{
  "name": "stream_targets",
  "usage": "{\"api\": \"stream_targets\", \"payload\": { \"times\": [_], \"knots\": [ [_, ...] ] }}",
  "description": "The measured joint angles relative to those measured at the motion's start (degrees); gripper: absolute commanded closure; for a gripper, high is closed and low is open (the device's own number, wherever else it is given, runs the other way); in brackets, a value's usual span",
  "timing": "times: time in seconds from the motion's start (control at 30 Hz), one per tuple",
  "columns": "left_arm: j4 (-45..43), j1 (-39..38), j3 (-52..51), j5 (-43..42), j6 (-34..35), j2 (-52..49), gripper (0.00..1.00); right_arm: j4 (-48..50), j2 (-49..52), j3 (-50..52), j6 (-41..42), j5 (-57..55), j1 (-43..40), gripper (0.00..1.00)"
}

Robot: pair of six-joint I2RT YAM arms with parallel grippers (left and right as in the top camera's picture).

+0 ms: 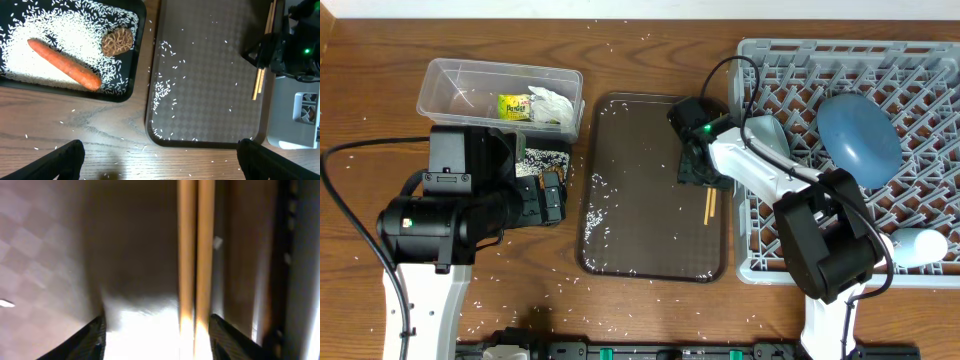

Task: Sort waste into correct bins and load items into the dishwasher rack
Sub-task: 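Reach the right gripper to the chopsticks and grasp one, then place the chopstick upright in the dish rack with the right gripper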

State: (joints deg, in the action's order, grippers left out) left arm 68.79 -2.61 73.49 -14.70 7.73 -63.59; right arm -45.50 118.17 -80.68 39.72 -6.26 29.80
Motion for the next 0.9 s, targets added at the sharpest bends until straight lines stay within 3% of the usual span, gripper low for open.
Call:
{"api": "stream_targets", "payload": {
  "times": [0.07, 0.27, 0.4, 0.9],
  "knots": [
    [0.00, 0.00, 0.00, 0.00, 0.00, 0.00, 0.02, 0.94, 0.22, -0.07, -1.57, 1.57, 0.02, 0.48],
    [0.00, 0.00, 0.00, 0.00, 0.00, -0.02, 0.02, 0.22, 0.28, -0.26, -4.20, 2.49, 0.68, 0.28],
    [0.00, 0.00, 0.00, 0.00, 0.00, 0.00, 0.02, -0.94, -0.20, -0.24, -4.63, 1.77, 1.31, 0.27],
    [0.00, 0.00, 0.00, 0.00, 0.00, -0.02, 0.02, 5.95, -2.27, -0.09, -2.93, 5.14, 1.36, 0.59]
  ]
}}
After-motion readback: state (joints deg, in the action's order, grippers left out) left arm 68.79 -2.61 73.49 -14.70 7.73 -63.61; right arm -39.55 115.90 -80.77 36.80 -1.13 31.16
